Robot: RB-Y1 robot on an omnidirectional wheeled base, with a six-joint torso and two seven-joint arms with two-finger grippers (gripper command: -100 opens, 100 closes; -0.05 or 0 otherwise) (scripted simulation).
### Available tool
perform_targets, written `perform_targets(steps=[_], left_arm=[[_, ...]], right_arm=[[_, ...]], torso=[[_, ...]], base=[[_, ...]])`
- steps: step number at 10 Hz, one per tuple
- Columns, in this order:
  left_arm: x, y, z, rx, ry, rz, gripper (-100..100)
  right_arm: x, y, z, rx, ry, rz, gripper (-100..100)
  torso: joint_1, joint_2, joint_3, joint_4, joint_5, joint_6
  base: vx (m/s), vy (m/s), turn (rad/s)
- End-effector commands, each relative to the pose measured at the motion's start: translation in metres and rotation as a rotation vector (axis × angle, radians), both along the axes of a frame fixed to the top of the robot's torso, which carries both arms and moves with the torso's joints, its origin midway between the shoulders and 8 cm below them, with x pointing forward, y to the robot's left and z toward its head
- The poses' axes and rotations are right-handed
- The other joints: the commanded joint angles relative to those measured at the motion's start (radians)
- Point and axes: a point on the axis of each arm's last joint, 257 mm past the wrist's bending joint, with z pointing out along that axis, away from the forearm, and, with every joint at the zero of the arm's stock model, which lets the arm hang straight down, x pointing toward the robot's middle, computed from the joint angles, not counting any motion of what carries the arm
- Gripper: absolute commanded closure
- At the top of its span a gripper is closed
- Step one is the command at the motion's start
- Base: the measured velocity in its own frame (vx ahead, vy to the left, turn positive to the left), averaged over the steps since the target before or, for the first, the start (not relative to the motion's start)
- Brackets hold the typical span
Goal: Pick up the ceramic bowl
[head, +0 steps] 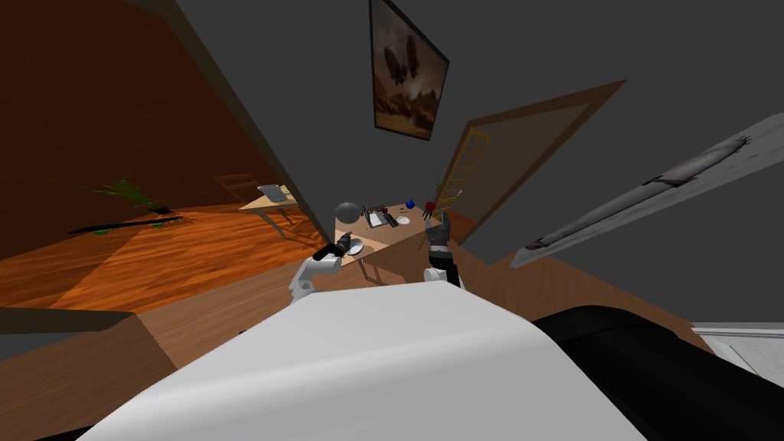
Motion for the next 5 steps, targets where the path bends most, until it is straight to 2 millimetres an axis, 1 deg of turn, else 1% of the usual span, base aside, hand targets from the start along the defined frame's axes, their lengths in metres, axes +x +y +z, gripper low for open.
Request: perform_targets(steps=[1, 2, 3, 4, 5], left_arm=[[-0.002, 0.001, -0.012, 0.005, 0.044, 0.002, -100], [-0.002, 0.002, -0.025, 0.011, 0.093, 0.006, -100], [-0.004, 0.003, -0.027, 0.011, 0.103, 0.007, -100], [-0.005, 0.004, -0.040, 0.017, 0.150, 0.011, -100], [-0.007, 0.004, -0.042, 0.018, 0.160, 0.012, -100]], right_arm=[[0.000, 0.000, 0.000, 0.000, 0.000, 0.000, 0], [0.000, 0.000, 0.000, 0.000, 0.000, 0.000, 0], [0.000, 0.000, 0.000, 0.000, 0.000, 0.000, 0], [0.000, 0.000, 0.000, 0.000, 0.000, 0.000, 0], [0.000, 0.000, 0.000, 0.000, 0.000, 0.000, 0]], torso=[[0.000, 0.000, 0.000, 0.000, 0.000, 0.000], [0.000, 0.000, 0.000, 0.000, 0.000, 0.000], [0.000, 0.000, 0.000, 0.000, 0.000, 0.000], [0.000, 0.000, 0.000, 0.000, 0.000, 0.000], [0.001, -0.001, 0.000, 0.000, 0.000, 0.000]], base=[[0.010, 0.004, -0.006], [0.014, 0.005, -0.007], [0.014, 0.005, -0.007], [0.017, 0.012, -0.008], [0.016, 0.010, -0.007]])
